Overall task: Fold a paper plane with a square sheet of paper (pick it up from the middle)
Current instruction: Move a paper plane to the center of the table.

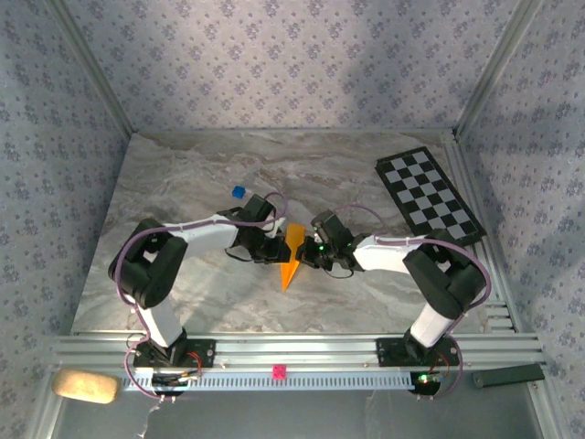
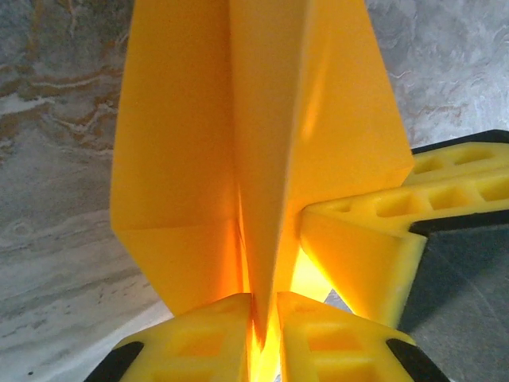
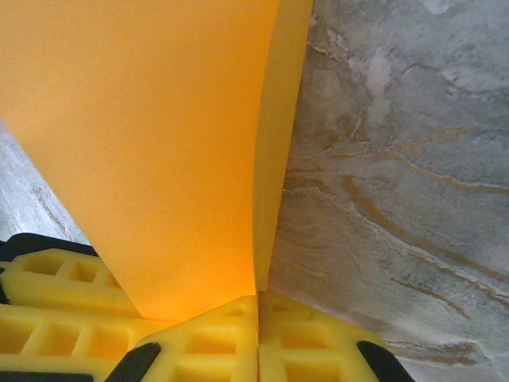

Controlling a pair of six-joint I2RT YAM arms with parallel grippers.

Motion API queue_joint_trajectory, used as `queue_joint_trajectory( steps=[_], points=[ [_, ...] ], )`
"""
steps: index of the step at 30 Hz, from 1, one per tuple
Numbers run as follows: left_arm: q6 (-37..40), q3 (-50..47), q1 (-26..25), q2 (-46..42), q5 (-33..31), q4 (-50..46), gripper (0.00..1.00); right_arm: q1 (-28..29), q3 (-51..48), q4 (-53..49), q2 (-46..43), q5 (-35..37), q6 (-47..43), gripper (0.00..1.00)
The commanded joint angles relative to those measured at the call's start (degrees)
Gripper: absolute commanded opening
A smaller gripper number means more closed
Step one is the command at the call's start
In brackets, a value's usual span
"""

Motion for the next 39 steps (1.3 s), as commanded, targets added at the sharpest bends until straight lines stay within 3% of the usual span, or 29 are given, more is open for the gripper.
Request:
queue_joint_trajectory(
  steps=[1,28,32,37,39],
  points=[
    [0.3,1.5,-0.4,1.3,0.8,-0.6,0.15,-0.4,-0.7,0.5,0.8,-0.5,0.9,0.07],
    [0.9,2.9,-1.8,3.8,0.6,-1.2,0.14,-0.5,-1.6,1.6,1.2,-0.8,1.3,0.08],
    [0.8,3.0,-1.9,3.6,0.2,-1.4,0.09,-0.6,-1.6,1.6,1.0,-0.9,1.1,0.09],
    [1.0,4.5,-2.1,1.5,-7.2,-6.2,0.03,-1.0,-2.1,0.1,-1.4,0.2,0.3,0.17],
    [0.4,6.7,-2.4,0.8,-15.2,-11.3,0.0,-1.2,-2.3,-1.8,-3.3,1.5,-0.6,0.22]
  ],
)
